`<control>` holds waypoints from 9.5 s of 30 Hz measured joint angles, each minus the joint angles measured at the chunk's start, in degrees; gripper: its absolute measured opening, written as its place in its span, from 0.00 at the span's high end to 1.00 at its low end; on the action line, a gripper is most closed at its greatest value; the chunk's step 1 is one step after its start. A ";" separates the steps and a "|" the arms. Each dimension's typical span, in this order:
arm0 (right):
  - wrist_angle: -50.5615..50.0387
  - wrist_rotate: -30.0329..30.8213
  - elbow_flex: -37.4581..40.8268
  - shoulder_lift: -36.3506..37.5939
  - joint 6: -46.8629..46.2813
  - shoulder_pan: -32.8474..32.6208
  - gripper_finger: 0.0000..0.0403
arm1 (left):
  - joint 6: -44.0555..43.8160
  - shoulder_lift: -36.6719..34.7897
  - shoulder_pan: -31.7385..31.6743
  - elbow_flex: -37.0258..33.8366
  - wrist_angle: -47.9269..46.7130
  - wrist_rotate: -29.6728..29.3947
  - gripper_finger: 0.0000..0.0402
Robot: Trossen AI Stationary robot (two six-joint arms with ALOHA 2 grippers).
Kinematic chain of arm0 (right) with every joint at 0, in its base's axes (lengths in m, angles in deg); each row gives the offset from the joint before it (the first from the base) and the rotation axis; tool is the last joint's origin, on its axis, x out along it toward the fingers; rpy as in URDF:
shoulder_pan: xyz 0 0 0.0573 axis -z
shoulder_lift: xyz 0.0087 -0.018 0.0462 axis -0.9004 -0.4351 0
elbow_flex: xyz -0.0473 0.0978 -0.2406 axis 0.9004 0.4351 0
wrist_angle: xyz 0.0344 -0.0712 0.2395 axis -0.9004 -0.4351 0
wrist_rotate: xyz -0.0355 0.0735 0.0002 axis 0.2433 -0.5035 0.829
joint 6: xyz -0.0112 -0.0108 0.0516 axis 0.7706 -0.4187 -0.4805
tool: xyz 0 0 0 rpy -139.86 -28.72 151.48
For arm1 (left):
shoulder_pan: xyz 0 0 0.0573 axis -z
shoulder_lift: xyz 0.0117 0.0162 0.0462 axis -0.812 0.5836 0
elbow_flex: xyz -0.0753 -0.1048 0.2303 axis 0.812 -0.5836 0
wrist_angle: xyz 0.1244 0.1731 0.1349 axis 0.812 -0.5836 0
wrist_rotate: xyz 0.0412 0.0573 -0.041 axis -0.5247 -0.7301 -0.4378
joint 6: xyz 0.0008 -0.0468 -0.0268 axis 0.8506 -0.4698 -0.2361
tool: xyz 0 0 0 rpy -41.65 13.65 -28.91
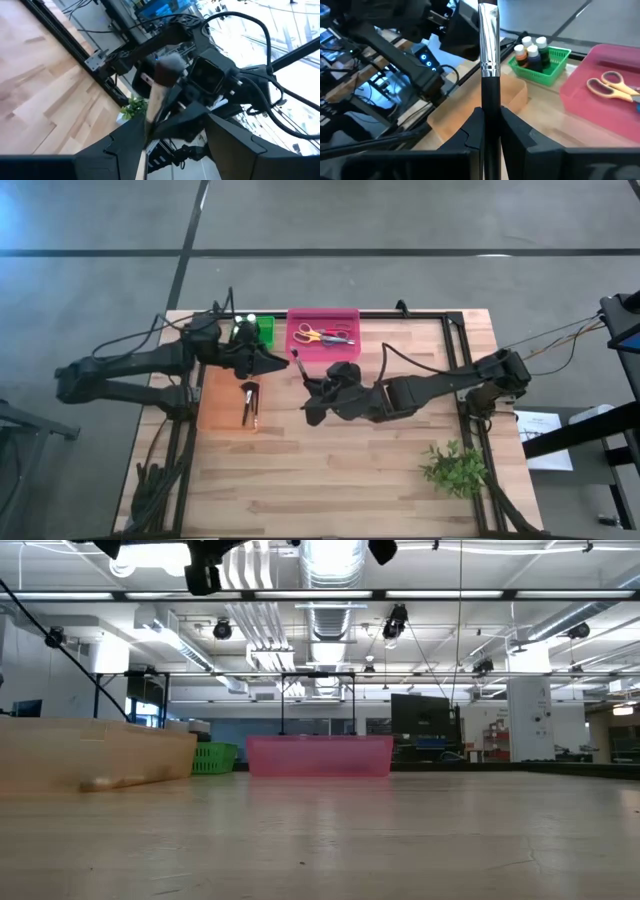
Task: Pick & Place Paint Supplies
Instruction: Put the black paintbrush into the orange bin, then return to Home Position
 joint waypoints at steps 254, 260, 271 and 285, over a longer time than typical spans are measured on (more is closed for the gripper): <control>14.53 -37.39 82.67 97.22 46.78 14.90 0.25 | 46.01 -39.87 14.85 -44.12 -5.21 -23.31 0.98; 17.95 -36.02 87.72 99.32 45.76 14.90 0.25 | 46.01 -39.87 14.87 -44.12 -5.21 -23.31 0.98; 19.18 -36.18 89.08 99.06 47.59 15.06 0.25 | 46.01 -39.89 14.88 -44.12 -5.20 -23.33 0.98; 19.22 -36.21 89.08 98.92 46.22 15.03 0.25 | 46.01 -39.88 14.88 -44.12 -5.21 -23.33 0.98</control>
